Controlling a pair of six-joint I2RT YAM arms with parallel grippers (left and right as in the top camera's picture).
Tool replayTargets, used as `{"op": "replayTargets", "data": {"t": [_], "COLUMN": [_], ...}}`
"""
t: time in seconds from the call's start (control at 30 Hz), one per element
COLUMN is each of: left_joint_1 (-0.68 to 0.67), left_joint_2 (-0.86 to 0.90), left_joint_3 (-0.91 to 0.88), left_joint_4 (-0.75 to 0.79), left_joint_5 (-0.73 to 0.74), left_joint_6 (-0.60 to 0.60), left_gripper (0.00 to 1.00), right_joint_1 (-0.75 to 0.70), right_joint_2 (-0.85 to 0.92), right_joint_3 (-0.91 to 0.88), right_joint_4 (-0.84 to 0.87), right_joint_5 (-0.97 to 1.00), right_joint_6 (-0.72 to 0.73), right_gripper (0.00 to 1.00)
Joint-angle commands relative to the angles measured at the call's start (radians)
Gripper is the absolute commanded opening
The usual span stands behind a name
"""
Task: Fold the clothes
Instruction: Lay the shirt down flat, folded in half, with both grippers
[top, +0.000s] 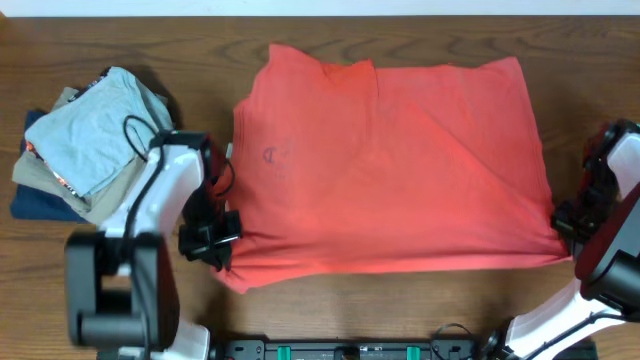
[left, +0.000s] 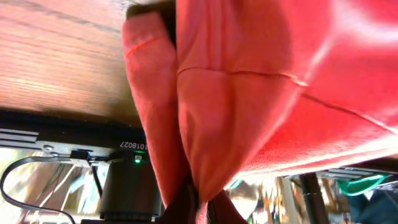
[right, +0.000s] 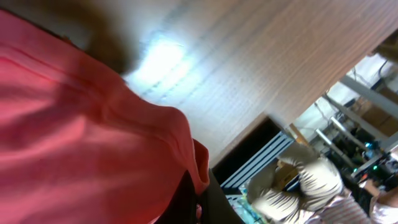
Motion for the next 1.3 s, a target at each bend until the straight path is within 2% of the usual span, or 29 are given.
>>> {"op": "replayTargets", "data": {"t": [0.0, 0.13, 0.3, 0.53, 0.87, 0.93, 0.97, 1.0, 1.03, 1.07, 1.1, 1.17, 1.27], "left_joint_1": [0.004, 0.004, 0.005, 0.005, 0.005, 0.005, 0.005, 0.005, 0.005, 0.005, 0.005, 0.005, 0.005], "left_joint_2": [-0.119, -0.216, -0.269, -0.241, -0.150, -0.130, -0.119, -0.110, -0.102, -0.096, -0.092, -0.090, -0.090], "left_joint_3": [0.002, 0.002, 0.002, 0.002, 0.002, 0.002, 0.002, 0.002, 0.002, 0.002, 0.002, 0.002, 0.002], "left_joint_4": [0.009, 0.089, 0.261, 0.513, 0.816, 0.861, 0.881, 0.894, 0.901, 0.899, 0.889, 0.848, 0.756], "left_joint_5": [-0.013, 0.004, 0.053, 0.058, 0.058, 0.057, 0.057, 0.057, 0.058, 0.058, 0.058, 0.058, 0.058], "left_joint_6": [-0.040, -0.047, -0.066, -0.159, -0.185, -0.185, -0.187, -0.199, -0.216, -0.230, -0.230, -0.229, -0.228], "left_gripper": [0.06, 0.06, 0.06, 0.06, 0.06, 0.06, 0.06, 0.13, 0.34, 0.56, 0.68, 0.75, 0.76], "right_joint_1": [-0.010, -0.004, 0.004, 0.026, 0.071, 0.080, 0.084, 0.087, 0.089, 0.090, 0.090, 0.090, 0.090], "right_joint_2": [-0.094, -0.154, -0.160, -0.160, -0.160, -0.160, -0.160, -0.160, -0.160, -0.160, -0.160, -0.160, -0.160], "right_joint_3": [-0.008, -0.008, -0.010, -0.023, -0.025, -0.025, -0.025, -0.025, -0.025, -0.026, -0.026, -0.029, -0.046], "right_joint_4": [0.014, 0.082, 0.213, 0.406, 0.673, 0.716, 0.733, 0.740, 0.743, 0.742, 0.734, 0.708, 0.675], "right_joint_5": [0.010, -0.098, -0.273, -0.394, -0.455, -0.462, -0.463, -0.463, -0.463, -0.463, -0.462, -0.460, -0.455], "right_joint_6": [0.035, -0.041, -0.148, -0.196, -0.192, -0.192, -0.192, -0.192, -0.192, -0.192, -0.192, -0.192, -0.192], "right_gripper": [0.01, 0.01, 0.02, 0.02, 0.01, 0.08, 0.17, 0.30, 0.42, 0.49, 0.52, 0.51, 0.49]}}
